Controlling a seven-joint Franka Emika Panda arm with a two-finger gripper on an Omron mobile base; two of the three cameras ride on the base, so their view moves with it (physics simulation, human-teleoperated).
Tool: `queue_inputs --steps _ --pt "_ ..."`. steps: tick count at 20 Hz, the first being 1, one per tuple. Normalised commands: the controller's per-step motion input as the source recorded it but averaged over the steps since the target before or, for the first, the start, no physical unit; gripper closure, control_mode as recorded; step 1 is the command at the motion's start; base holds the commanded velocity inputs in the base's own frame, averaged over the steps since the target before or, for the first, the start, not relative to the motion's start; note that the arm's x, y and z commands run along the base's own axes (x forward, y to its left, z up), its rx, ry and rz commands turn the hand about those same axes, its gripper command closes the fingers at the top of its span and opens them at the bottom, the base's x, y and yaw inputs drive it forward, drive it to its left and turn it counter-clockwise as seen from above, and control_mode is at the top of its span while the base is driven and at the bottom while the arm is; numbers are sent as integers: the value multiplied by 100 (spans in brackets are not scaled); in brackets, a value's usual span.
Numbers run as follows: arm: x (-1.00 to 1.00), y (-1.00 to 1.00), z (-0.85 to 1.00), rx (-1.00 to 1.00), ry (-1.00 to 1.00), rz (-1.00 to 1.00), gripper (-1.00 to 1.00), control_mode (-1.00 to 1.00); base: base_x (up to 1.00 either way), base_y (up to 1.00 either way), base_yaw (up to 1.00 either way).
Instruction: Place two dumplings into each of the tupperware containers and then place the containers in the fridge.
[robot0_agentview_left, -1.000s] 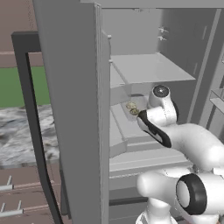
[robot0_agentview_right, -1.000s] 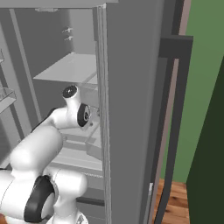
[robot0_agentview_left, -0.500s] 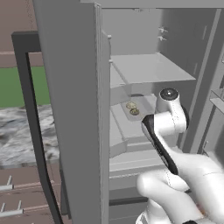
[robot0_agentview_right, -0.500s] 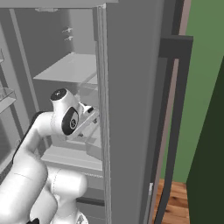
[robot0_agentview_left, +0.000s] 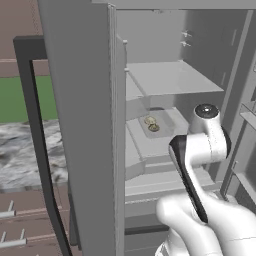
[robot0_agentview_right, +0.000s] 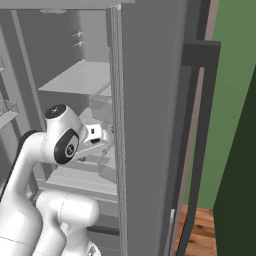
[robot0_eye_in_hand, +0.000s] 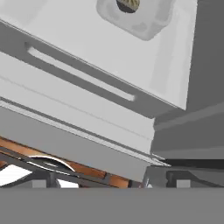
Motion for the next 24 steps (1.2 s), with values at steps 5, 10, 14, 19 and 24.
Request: queue_inputs --steps 5,10,14,19,24 --pt "-51 5 69 24 0 -38 -100 -100 0 0 0" --pt "-67 20 73 24 -4 -28 -100 -100 0 0 0" --pt "-54 42 50 15 -10 -23 -100 -100 0 0 0" --pt "-5 -13 20 2 -5 -7 -100 -100 0 0 0" --pt "-8 -52 1 0 0 9 -100 -100 0 0 0"
